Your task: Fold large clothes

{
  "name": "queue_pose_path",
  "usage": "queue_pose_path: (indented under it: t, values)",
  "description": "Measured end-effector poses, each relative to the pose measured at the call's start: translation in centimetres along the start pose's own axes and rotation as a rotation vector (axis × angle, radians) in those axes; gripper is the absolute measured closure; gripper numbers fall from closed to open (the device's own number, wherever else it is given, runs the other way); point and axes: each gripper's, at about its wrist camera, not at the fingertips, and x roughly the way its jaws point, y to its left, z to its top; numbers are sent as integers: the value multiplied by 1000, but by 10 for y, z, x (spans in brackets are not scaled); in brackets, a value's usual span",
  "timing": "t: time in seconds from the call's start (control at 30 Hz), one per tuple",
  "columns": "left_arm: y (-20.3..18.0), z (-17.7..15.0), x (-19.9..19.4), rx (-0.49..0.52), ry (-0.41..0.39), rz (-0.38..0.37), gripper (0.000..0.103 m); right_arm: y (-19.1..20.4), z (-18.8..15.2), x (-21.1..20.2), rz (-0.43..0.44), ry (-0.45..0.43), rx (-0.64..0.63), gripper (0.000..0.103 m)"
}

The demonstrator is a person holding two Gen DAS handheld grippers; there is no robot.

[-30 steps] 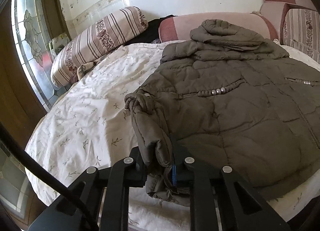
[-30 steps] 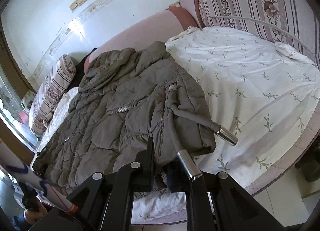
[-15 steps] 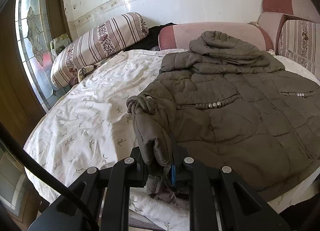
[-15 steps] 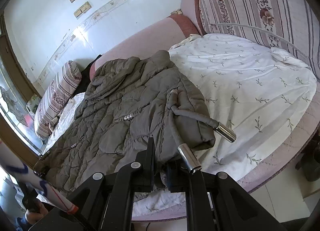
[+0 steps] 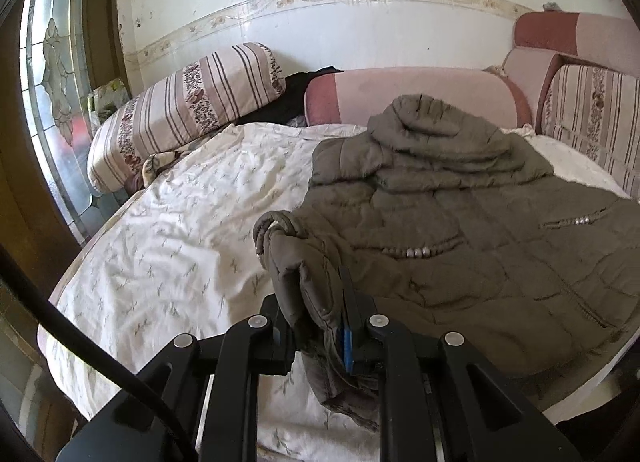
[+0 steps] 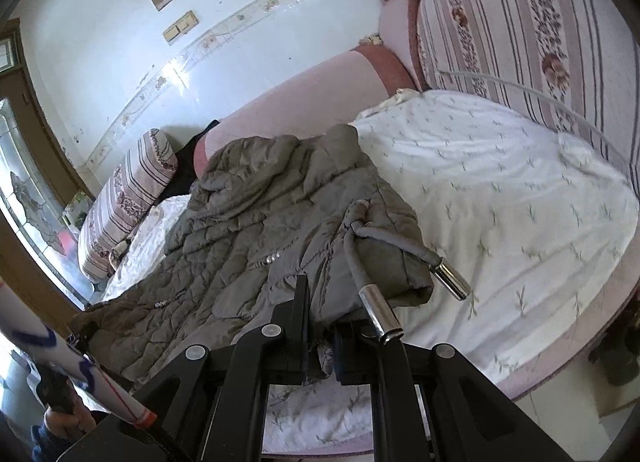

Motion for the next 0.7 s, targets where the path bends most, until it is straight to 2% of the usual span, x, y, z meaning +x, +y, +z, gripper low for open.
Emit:
queue_pose_path:
  t: [0.23, 0.4, 0.6, 0.7]
  values:
    - [11, 57, 2, -45, -21, -70, 86, 20, 50, -1, 22, -33, -28, 95]
    - [16, 111, 18, -77, -41, -103, 86, 36, 112, 18, 38, -69, -16, 95]
    - [15, 194, 73, -133, -50, -128, 83, 67, 206, 91, -22, -97, -68, 95]
    - [18, 236, 109, -187, -3, -129, 71, 76, 243, 142, -69, -87, -77, 95]
